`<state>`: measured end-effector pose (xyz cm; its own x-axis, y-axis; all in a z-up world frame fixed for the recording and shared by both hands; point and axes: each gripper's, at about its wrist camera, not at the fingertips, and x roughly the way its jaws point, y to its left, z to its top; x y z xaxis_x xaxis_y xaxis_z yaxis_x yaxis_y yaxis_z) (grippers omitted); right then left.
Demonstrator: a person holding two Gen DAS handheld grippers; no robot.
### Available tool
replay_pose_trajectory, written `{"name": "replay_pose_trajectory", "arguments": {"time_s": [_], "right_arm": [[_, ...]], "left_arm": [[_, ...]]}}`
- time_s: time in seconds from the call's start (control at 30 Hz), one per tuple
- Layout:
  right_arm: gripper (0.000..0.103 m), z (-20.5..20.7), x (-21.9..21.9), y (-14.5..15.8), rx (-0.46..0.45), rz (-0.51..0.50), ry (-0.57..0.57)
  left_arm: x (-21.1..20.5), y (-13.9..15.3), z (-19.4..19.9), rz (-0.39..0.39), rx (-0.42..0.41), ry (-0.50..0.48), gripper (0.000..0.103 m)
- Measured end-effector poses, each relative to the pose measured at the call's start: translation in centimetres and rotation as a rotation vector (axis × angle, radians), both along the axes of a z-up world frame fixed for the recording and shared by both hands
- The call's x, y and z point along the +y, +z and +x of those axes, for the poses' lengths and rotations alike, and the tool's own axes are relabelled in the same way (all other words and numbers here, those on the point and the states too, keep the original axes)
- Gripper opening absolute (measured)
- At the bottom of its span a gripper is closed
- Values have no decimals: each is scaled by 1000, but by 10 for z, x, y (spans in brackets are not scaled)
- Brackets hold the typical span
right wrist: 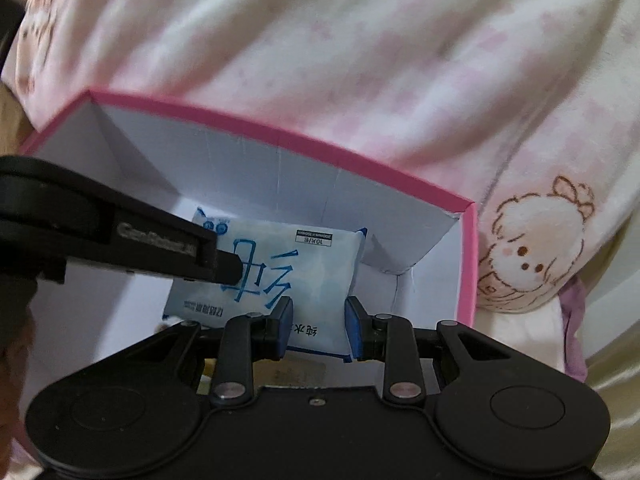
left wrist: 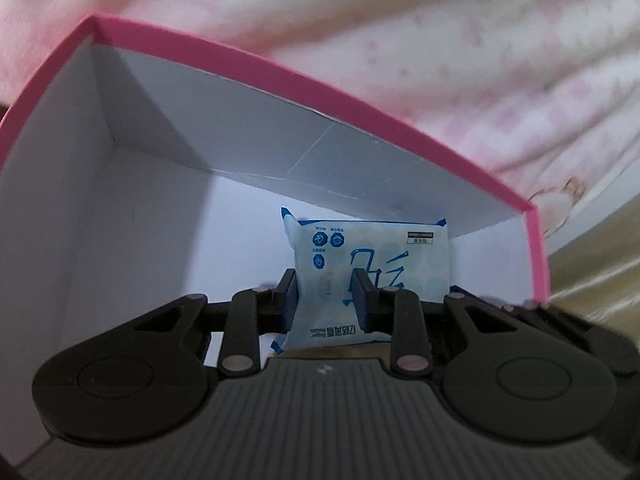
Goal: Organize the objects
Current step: 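Carry the wet-wipes pack into the pink box, then open the left gripper to drop the wet-wipes pack in the box, then withdraw the left gripper and move it over the purple plush toy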
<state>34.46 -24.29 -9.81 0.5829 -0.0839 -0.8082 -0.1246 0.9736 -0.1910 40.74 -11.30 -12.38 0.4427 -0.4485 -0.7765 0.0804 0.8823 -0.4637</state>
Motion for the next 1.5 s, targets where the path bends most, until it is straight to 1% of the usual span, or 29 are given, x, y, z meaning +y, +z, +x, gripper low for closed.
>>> {"name": "replay_pose_trajectory", "arguments": {"time_s": [0.1, 0.17, 0.2, 0.23, 0.27, 0.3, 0.4, 0.43, 0.5, 0.57, 0.63, 0.67, 0.73, 0.8, 0.87, 0.9, 0.97, 1.03, 1.13, 1.27, 1.33, 1.4, 1.43, 1.5], "right_arm": [[28, 0, 4, -6, 2, -47, 19], [28, -1, 6, -8, -17, -68, 35], [30, -3, 6, -6, -32, -71, 30], [30, -6, 6, -3, -48, -74, 16], [30, -9, 5, -1, -53, -67, 9], [31, -14, 3, 4, -53, -38, 1], [31, -31, -2, 21, -40, 71, 9], [31, -38, -4, 27, -35, 107, 9], [34, -50, -8, 39, -26, 169, 6], [35, -58, -9, 50, -19, 226, 3], [36, -70, -14, 60, -15, 263, 5], [37, -77, -13, 67, -15, 275, 6], [39, -95, -10, 83, -16, 292, 12], [41, -99, -12, 95, -23, 301, 20], [42, -108, -15, 112, -25, 310, 20], [43, -115, -15, 120, -27, 316, 24], [43, -125, -17, 131, -29, 326, 32], [43, -138, -13, 142, -37, 325, 58], [45, -161, -6, 161, -72, 311, 99], [54, -193, 2, 178, -99, 344, 125], [55, -206, 5, 180, -108, 360, 131], [55, -217, 10, 178, -111, 381, 139], [55, -222, 13, 177, -107, 394, 147], [55, -229, 19, 174, -98, 409, 167]], "left_arm": [[-5, 0, -1, 29, 4, -5, 27], [-10, 2, -1, 45, 3, -8, 27], [-11, 3, -2, 51, -2, 2, 32], [-12, 5, -4, 56, -8, 8, 34], [-11, 7, -5, 57, -11, 6, 37], [-9, 10, -2, 55, -13, -3, 40], [-8, 23, -17, 78, -12, -58, 42], [-7, 29, -23, 85, -23, -74, 42], [1, 42, -35, 92, -50, -96, 47], [12, 56, -49, 67, -70, -104, 48], [21, 73, -67, 66, -87, -116, 48], [14, 82, -61, 67, -96, -127, 49], [22, 99, -75, 79, -115, -145, 51], [34, 119, -91, 86, -120, -170, 52], [42, 137, -110, 99, -118, -194, 52], [42, 141, -115, 109, -126, -207, 53], [50, 161, -135, 132, -147, -231, 55], [55, 176, -152, 147, -167, -256, 56], [63, 193, -176, 170, -168, -290, 59], [73, 197, -200, 201, -169, -319, 61], [79, 198, -214, 211, -180, -340, 61], [87, 194, -227, 182, -188, -350, 61], [92, 190, -232, 168, -176, -350, 61], [100, 183, -242, 163, -158, -344, 61]]}}
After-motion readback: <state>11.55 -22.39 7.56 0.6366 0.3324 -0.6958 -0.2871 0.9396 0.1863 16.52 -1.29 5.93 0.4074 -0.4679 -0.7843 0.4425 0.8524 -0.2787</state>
